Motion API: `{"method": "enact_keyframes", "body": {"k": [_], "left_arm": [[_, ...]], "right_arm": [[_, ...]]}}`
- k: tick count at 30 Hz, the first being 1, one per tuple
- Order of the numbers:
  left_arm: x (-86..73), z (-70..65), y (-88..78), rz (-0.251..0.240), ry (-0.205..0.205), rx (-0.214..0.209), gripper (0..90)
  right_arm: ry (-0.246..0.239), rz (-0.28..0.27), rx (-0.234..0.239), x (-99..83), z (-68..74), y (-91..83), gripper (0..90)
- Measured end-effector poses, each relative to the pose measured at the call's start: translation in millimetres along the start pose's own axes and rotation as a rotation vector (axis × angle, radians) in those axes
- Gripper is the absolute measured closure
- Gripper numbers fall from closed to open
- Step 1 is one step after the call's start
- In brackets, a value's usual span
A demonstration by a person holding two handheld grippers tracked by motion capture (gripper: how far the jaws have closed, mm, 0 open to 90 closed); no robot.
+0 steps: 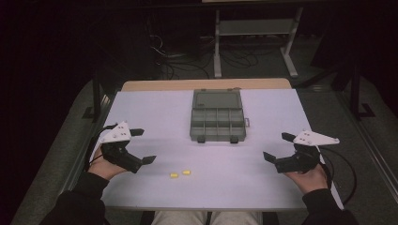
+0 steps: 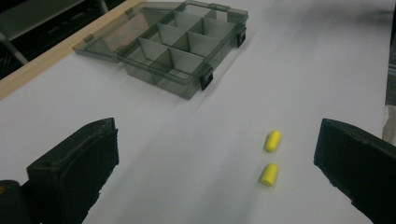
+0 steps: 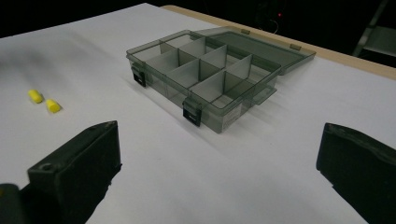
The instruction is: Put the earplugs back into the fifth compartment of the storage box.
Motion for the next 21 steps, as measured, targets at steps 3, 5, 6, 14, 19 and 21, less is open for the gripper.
{"method": "enact_keyframes", "body": {"k": [3, 5, 6, 14, 19, 21], "left_arm": [[1.5, -2.5, 7.8, 0.018, 0.008, -0.023, 0.0], [1.0, -3.4, 12.5, 0.035, 0.014, -0.033, 0.0], [1.0, -3.4, 12.5, 0.035, 0.014, -0.033, 0.0], [-0.1, -12.4, 31.7, 0.083, 0.038, -0.079, 0.3], [-3.8, -17.9, 43.2, 0.119, 0.043, -0.110, 0.2], [-5.8, -19.6, 46.6, 0.131, 0.050, -0.115, 0.3]], "right_arm": [[-0.001, 0.001, 0.001, -0.1, -0.2, 0.1, 0.0], [-0.001, 0.002, 0.002, -0.2, 0.0, 0.2, 0.0], [-0.003, 0.003, 0.003, -0.3, -0.1, 0.3, 0.0], [-0.011, 0.010, 0.008, -0.8, 1.2, 1.2, 0.0], [-0.014, 0.014, 0.008, -1.1, 1.4, 1.5, 0.0], [-0.015, 0.014, 0.009, -1.1, 1.6, 1.6, 0.0]]}}
Point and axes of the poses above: each handheld gripper's, and its own axes: y roughly forward along the jaws, x roughly out of its top, z roughly to its left, the point moved 5 cm from there along y, roughly forward along the jaws, and after that the axes turned 9 degrees about -z, right-handed, at the moved point
